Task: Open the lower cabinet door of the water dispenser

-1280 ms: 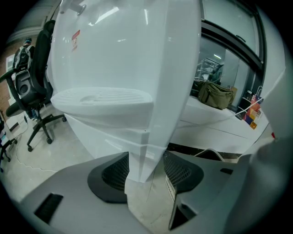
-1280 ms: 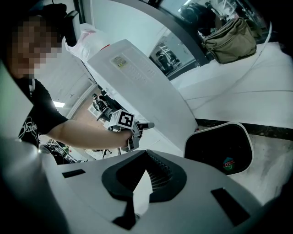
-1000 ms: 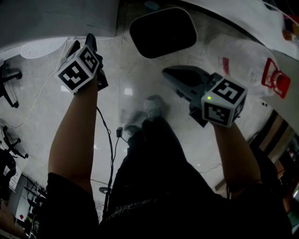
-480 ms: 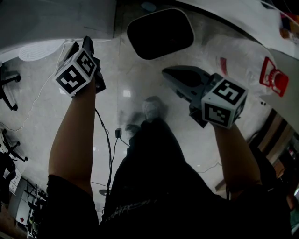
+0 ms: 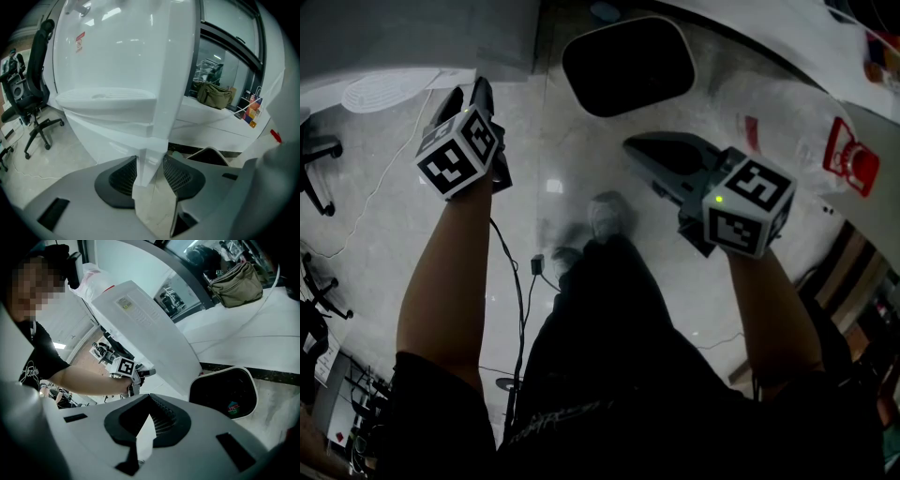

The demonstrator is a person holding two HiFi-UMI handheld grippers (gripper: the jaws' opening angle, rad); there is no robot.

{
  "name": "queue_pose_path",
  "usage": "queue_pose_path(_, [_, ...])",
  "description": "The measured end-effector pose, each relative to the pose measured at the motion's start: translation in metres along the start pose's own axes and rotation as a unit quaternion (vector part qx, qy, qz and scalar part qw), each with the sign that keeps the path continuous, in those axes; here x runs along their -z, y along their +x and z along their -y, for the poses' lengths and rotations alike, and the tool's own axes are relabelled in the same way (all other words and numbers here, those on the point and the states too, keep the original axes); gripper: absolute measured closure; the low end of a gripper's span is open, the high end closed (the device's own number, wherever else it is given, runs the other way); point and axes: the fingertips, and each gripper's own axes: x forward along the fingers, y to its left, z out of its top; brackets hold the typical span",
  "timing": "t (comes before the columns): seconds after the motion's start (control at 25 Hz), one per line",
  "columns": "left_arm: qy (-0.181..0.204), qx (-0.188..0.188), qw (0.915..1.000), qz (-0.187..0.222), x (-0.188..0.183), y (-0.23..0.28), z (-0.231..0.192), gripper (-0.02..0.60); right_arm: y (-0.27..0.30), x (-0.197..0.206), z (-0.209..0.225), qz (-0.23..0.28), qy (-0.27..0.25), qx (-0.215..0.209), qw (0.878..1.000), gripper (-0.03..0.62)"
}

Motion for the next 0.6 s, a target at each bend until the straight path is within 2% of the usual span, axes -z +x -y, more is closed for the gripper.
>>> queue_pose_path(0.28, [0.014,0.009,0.9998,-0.011,0.009,-0.007,-0.002,0.403,0.005,0.000,-0.007,-0.005,-0.010,-0.013,1.000,0.582])
queue_pose_path(0.44, [0.010,0.012,0.9998,-0.014,0.014,-0.011,-0.005,0.405,0.010,0.004,-0.010,-0.007,-0.017,-0.018,1.000,0.582])
queue_pose_path(0.6, [0.016,0.003,0.9997,-0.016,0.021,-0.018,-0.008,0.414,0.010,0.015,-0.015,-0.018,-0.012,-0.020,1.000,0.582])
